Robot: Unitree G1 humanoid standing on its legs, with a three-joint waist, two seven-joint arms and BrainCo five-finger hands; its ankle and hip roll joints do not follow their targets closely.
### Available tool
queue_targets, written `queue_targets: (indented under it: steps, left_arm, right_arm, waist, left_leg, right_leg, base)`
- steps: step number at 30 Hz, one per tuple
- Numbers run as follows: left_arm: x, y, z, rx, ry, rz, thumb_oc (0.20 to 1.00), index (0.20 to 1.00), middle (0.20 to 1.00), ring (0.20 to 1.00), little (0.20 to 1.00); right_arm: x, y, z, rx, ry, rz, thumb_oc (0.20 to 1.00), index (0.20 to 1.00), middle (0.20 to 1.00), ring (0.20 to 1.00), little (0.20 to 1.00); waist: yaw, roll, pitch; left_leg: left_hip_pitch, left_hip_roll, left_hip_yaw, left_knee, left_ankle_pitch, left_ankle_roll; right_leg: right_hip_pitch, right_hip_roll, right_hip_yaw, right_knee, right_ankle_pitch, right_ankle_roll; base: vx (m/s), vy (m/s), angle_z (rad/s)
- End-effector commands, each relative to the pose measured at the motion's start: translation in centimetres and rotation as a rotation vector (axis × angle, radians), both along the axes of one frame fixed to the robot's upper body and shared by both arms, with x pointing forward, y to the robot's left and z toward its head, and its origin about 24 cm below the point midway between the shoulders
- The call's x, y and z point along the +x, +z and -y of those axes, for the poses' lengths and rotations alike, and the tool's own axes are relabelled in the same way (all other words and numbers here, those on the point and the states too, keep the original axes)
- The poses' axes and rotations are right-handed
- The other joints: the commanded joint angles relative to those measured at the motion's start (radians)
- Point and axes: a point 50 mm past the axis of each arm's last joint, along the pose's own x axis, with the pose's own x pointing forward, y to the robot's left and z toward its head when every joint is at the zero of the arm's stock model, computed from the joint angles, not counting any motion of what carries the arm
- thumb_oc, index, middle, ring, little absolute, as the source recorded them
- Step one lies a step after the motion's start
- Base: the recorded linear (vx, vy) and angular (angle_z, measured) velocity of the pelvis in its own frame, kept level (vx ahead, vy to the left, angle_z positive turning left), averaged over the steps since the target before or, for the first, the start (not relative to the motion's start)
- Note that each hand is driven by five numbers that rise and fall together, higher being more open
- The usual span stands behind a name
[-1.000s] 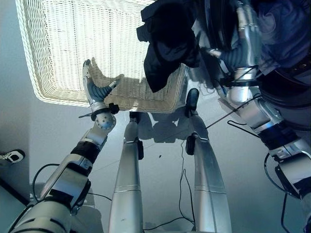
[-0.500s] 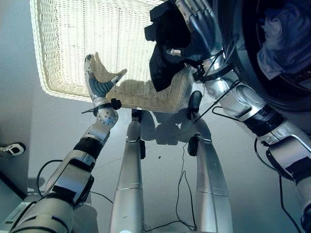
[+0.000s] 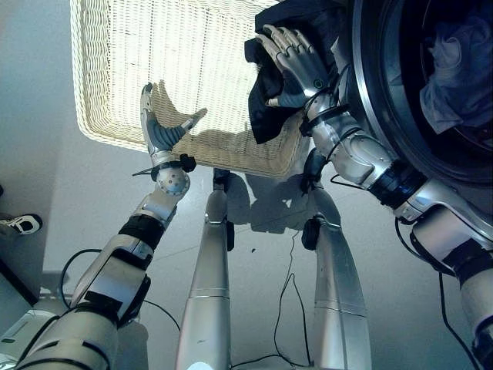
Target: Put the clothes into the washing machine.
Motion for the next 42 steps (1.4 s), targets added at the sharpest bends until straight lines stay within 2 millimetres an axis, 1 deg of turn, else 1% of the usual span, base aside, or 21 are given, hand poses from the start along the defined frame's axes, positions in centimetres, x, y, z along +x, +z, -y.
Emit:
queue_targets:
  steps: [1,2,3,4,5,6,7,13,18,22,23,24,25,37,39,40,42]
  left_arm:
    - [0.1,1.4,0.0,-0.027,0.003,0.054,1.000,1.000,1.000,1.000,1.000]
    - [0.1,1.4,0.0,-0.027,0.003,0.054,1.000,1.000,1.000,1.000,1.000]
    - [0.3,1.8,0.2,-0.020,-0.001,0.054,1.000,1.000,1.000,1.000,1.000]
    - [0.3,1.8,0.2,-0.020,-0.001,0.054,1.000,1.000,1.000,1.000,1.000]
    - [0.4,2.2,0.3,-0.014,-0.009,0.056,1.000,1.000,1.000,1.000,1.000]
    - [0.4,2.2,0.3,-0.014,-0.009,0.056,1.000,1.000,1.000,1.000,1.000]
    - [0.5,2.4,0.6,-0.008,-0.019,0.056,1.000,1.000,1.000,1.000,1.000]
    - [0.6,2.6,1.0,-0.007,-0.029,0.059,1.000,1.000,1.000,1.000,1.000]
    - [0.7,2.7,1.6,-0.010,-0.042,0.065,1.000,1.000,1.000,1.000,1.000]
    - [0.8,2.9,1.9,-0.011,-0.049,0.069,1.000,1.000,1.000,1.000,1.000]
    - [0.9,2.9,1.9,-0.012,-0.051,0.070,1.000,1.000,1.000,1.000,1.000]
    - [0.9,2.9,2.0,-0.014,-0.052,0.070,1.000,1.000,1.000,1.000,1.000]
    - [0.9,2.9,2.1,-0.016,-0.053,0.069,1.000,1.000,1.000,1.000,1.000]
    - [0.9,2.8,2.5,-0.022,-0.049,0.075,1.000,1.000,1.000,1.000,1.000]
    - [0.9,2.8,2.6,-0.024,-0.048,0.074,1.000,1.000,1.000,1.000,1.000]
    - [0.9,2.6,2.6,-0.026,-0.046,0.073,1.000,1.000,1.000,1.000,1.000]
    - [0.8,2.5,2.6,-0.026,-0.045,0.073,1.000,1.000,1.000,1.000,1.000]
  right_arm:
    - [-0.5,0.8,-0.9,-0.051,-0.015,0.009,1.000,1.000,1.000,1.000,1.000]
    - [-0.5,0.8,-0.9,-0.051,-0.015,0.009,1.000,1.000,1.000,1.000,1.000]
    - [0.2,0.6,-0.3,-0.066,-0.081,-0.012,1.000,1.000,1.000,1.000,1.000]
    - [0.2,0.6,-0.3,-0.066,-0.081,-0.012,1.000,1.000,1.000,1.000,1.000]
    - [1.3,0.3,1.0,-0.077,-0.226,-0.070,1.000,1.000,1.000,1.000,1.000]
    - [1.3,0.3,1.0,-0.077,-0.226,-0.070,1.000,1.000,1.000,1.000,1.000]
    - [2.0,0.4,2.1,-0.072,-0.323,-0.090,1.000,1.000,1.000,1.000,1.000]
    - [2.4,0.5,2.5,-0.090,-0.389,-0.113,1.000,1.000,1.000,1.000,1.000]
    - [3.0,0.5,3.7,-0.162,-0.523,-0.116,1.000,1.000,1.000,1.000,1.000]
    - [3.3,0.6,4.3,-0.210,-0.586,-0.096,1.000,1.000,1.000,1.000,1.000]
    - [3.4,0.7,4.5,-0.228,-0.604,-0.092,0.592,0.592,0.592,0.592,0.592]
    - [3.4,0.7,4.6,-0.234,-0.608,-0.086,0.247,0.247,0.247,0.247,0.247]
    - [3.5,0.7,4.8,-0.243,-0.612,-0.079,0.200,0.200,0.200,0.200,0.200]
    - [3.6,0.1,5.1,-0.270,-0.559,-0.011,0.200,0.200,0.200,0.200,0.200]
    - [3.6,0.0,5.1,-0.258,-0.546,-0.005,0.200,0.200,0.200,0.200,0.200]
    - [3.6,0.0,5.2,-0.214,-0.522,-0.004,0.200,0.200,0.200,0.200,0.200]
    - [3.6,-0.1,5.3,-0.187,-0.512,-0.010,0.200,0.200,0.200,0.200,0.200]
  waist:
    - [0.000,0.034,-0.014]
    - [0.000,0.034,-0.014]
    - [0.003,0.035,-0.014]
    - [0.003,0.035,-0.014]
    - [0.009,0.039,-0.014]
    - [0.009,0.039,-0.014]
    - [0.012,0.044,-0.014]
    - [0.017,0.050,-0.014]
    - [0.022,0.058,-0.014]
    - [0.026,0.063,-0.014]
    - [0.027,0.065,-0.014]
    - [0.027,0.066,-0.014]
    - [0.029,0.067,-0.014]
    - [0.025,0.069,-0.014]
    - [0.024,0.070,-0.014]
    - [0.023,0.071,-0.014]
    - [0.023,0.071,-0.014]
  left_leg:
    - [-0.018,-0.150,0.067,-0.018,0.033,0.121]
    - [-0.018,-0.150,0.067,-0.018,0.033,0.121]
    - [-0.019,-0.150,0.064,-0.022,0.036,0.122]
    - [-0.019,-0.150,0.064,-0.022,0.036,0.122]
    - [-0.022,-0.153,0.060,-0.027,0.040,0.122]
    - [-0.022,-0.153,0.060,-0.027,0.040,0.122]
    - [-0.026,-0.156,0.057,-0.029,0.042,0.122]
    - [-0.028,-0.159,0.057,-0.028,0.043,0.121]
    - [-0.034,-0.162,0.055,-0.030,0.048,0.122]
    - [-0.035,-0.165,0.052,-0.033,0.051,0.124]
    - [-0.036,-0.166,0.052,-0.034,0.051,0.125]
    - [-0.036,-0.166,0.051,-0.034,0.051,0.126]
    - [-0.037,-0.168,0.049,-0.033,0.051,0.127]
    - [-0.041,-0.170,0.046,-0.033,0.054,0.133]
    - [-0.042,-0.173,0.045,-0.033,0.055,0.133]
    - [-0.043,-0.172,0.045,-0.030,0.053,0.134]
    - [-0.044,-0.172,0.046,-0.029,0.053,0.133]
  right_leg:
    - [0.045,0.074,-0.133,-0.016,-0.007,0.060]
    - [0.045,0.074,-0.133,-0.016,-0.007,0.060]
    - [0.044,0.071,-0.138,-0.015,-0.004,0.060]
    - [0.044,0.071,-0.138,-0.015,-0.004,0.060]
    - [0.041,0.068,-0.143,-0.019,0.002,0.061]
    - [0.041,0.068,-0.143,-0.019,0.002,0.061]
    - [0.035,0.068,-0.144,-0.024,0.010,0.062]
    - [0.032,0.068,-0.144,-0.024,0.013,0.063]
    - [0.027,0.068,-0.144,-0.027,0.019,0.063]
    - [0.026,0.068,-0.144,-0.029,0.022,0.064]
    - [0.024,0.068,-0.144,-0.030,0.024,0.064]
    - [0.024,0.067,-0.145,-0.030,0.025,0.065]
    - [0.024,0.067,-0.145,-0.031,0.026,0.064]
    - [0.019,0.070,-0.140,-0.031,0.031,0.064]
    - [0.018,0.071,-0.140,-0.032,0.032,0.064]
    - [0.015,0.071,-0.138,-0.027,0.031,0.063]
    - [0.014,0.071,-0.137,-0.027,0.031,0.063]
  base:
    - [0.00,0.000,0.00]
    - [0.01,-0.025,0.04]
    - [0.01,-0.025,0.04]
    - [0.02,-0.052,0.06]
    - [0.00,0.000,0.00]
    - [0.04,-0.040,0.04]
    - [0.03,-0.010,0.03]
    - [0.01,0.000,0.03]
    - [0.00,0.000,0.00]
    - [0.00,0.000,0.00]
    - [0.00,0.000,0.00]
    - [0.00,0.000,0.00]
    - [0.00,0.000,0.00]
    - [0.00,0.000,0.01]
    - [0.00,0.000,0.00]
    - [0.00,0.000,0.00]
    - [0.00,0.000,0.00]
